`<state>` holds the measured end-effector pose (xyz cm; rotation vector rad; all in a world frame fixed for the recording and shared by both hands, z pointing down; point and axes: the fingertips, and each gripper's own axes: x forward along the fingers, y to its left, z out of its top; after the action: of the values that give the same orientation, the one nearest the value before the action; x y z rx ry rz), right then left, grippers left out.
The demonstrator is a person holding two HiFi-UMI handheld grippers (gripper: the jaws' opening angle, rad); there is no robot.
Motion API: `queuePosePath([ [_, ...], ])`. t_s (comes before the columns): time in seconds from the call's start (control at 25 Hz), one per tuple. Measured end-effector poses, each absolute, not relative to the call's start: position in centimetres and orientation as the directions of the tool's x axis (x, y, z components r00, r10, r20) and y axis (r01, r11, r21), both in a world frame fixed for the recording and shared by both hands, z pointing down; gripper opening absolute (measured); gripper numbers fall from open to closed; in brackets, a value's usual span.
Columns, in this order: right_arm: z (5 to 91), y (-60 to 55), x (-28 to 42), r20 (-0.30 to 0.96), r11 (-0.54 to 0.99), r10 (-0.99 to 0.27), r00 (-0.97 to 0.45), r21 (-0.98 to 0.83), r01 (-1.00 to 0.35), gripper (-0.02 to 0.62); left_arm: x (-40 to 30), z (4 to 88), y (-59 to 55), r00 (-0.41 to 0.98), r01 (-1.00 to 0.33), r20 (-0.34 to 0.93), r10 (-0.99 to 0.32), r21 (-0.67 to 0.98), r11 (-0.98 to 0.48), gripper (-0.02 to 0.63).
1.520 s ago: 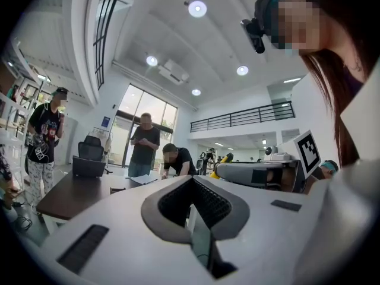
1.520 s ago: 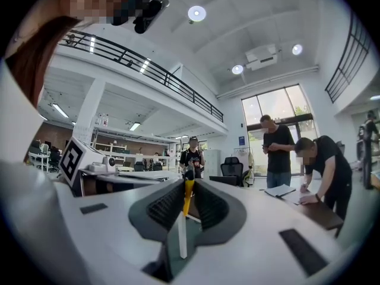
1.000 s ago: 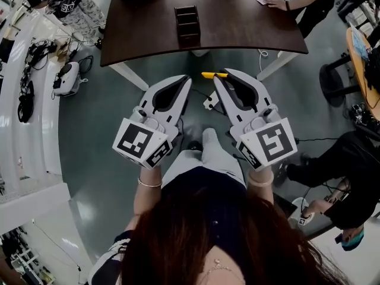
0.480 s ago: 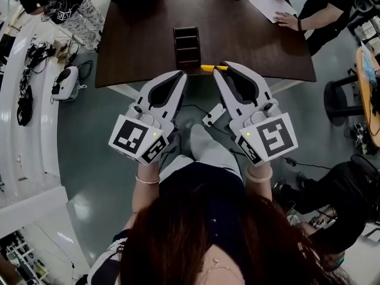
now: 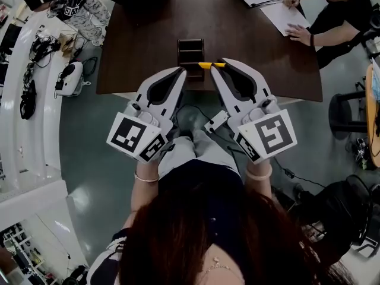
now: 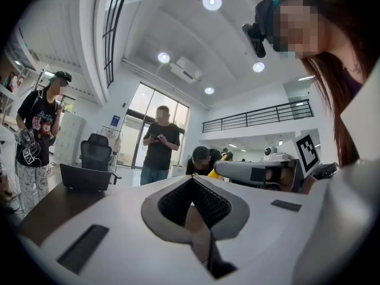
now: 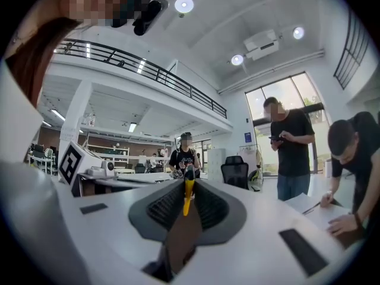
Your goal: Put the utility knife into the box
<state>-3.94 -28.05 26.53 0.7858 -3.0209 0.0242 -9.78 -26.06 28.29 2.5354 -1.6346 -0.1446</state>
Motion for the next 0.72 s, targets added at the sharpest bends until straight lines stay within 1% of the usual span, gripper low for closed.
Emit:
queuePosePath([
  [0.36,27.4,-30.9,-6.5,0.061,0.854,-0.516,-0.855,-0.036,-0.518,0.06,-12.5,28.9,-29.1,0.442,-0.884,0.004,-0.897,0.174,-0.434,0.0],
  [0.52,29.9,-32.2,-7.5,0.121,0.846,-0.521,-0.845,-0.058,-0.53,0.06,-13.5,31.0,-30.0,0.457,-0.871,0.017,-0.889,0.214,-0.443,0.0],
  [0.72,34.3,-34.1,-8.6,0.179,0.826,-0.525,-0.832,-0.13,-0.549,0.06,-14.2,35.2,-31.4,0.481,-0.846,0.042,-0.876,0.286,-0.451,0.0],
])
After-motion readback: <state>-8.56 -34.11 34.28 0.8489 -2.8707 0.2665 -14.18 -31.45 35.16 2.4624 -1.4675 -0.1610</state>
